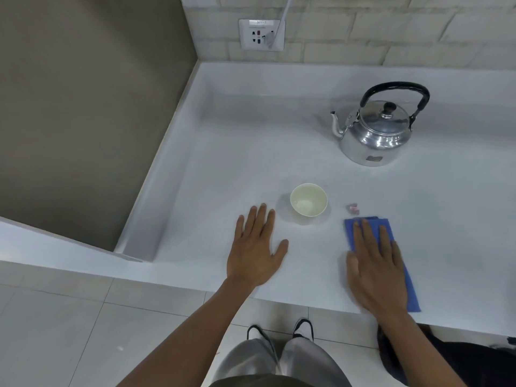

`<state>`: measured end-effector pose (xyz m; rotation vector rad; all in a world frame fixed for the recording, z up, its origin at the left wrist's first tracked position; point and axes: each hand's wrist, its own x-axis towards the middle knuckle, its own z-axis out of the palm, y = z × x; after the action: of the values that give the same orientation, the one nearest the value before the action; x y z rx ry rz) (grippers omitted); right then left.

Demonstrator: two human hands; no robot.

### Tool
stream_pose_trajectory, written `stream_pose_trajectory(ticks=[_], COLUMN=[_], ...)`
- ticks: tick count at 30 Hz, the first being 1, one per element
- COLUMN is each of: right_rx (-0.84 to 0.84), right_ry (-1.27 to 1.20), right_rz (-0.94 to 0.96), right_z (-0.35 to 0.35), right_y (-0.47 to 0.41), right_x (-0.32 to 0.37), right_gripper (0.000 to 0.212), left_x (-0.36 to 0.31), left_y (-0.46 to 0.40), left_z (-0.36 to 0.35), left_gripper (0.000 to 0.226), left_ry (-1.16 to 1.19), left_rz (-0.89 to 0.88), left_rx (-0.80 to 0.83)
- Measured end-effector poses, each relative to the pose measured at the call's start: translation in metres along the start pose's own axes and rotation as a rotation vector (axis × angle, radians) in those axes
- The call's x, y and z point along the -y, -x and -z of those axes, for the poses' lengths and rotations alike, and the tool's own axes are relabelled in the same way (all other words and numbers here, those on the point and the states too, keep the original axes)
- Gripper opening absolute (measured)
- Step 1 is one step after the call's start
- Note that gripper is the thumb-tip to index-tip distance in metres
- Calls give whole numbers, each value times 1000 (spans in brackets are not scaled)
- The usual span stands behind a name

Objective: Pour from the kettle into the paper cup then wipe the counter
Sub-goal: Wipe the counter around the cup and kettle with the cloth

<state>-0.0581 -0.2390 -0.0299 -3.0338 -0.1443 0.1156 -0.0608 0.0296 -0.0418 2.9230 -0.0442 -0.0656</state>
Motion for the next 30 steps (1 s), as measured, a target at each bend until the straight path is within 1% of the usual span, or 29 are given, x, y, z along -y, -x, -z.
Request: stream_pose_trajectory(ticks=[4, 6, 8, 10, 12, 14, 16, 18, 21, 25, 27, 30], right_rx=[-22, -19, -12, -4, -2, -1, 7, 1, -27, -19, -7, -10], right_ry=[-18, -25, -38, -54, -32, -8, -8, -26, -32, -64, -73, -39], right_rz=[-175, -237, -254, -223, -141, -36, 14, -11, -132, -250, -195, -28], right_z=[6, 9, 9, 8, 3, -2, -2, 2, 5, 8, 7, 1], right_y=[-36, -52, -60, -55, -36, -12, 1, -12, -55, -95, -93, -60], right_x=[-43, -38, -21, 1, 19, 23, 13, -6, -24, -2, 16, 31], right_gripper=[70, 71, 72, 72, 70, 68, 66, 66, 68, 71, 71, 67], left_x=[-1, -2, -4, -3, -3, -2, 0, 0, -1, -2, -1, 1], left_y=[0, 0, 0, 0, 0, 1, 1, 1, 1, 0, 0, 0], left_z=[-1, -2, -3, -2, -2, -2, -3, -3, -4, -3, -3, -3], left_gripper=[76, 76, 76, 76, 75, 75, 74, 74, 74, 75, 75, 75], left_ry=[-6, -10, -11, -8, -12, -10, -11, -9, -12, -22, -31, -36], left_rz=[2, 9, 11, 9, 3, -4, -11, -11, -11, -6, -3, -2], left_rx=[0, 0, -4, -8, -23, -28, -43, -49, -51, -29, -24, -16])
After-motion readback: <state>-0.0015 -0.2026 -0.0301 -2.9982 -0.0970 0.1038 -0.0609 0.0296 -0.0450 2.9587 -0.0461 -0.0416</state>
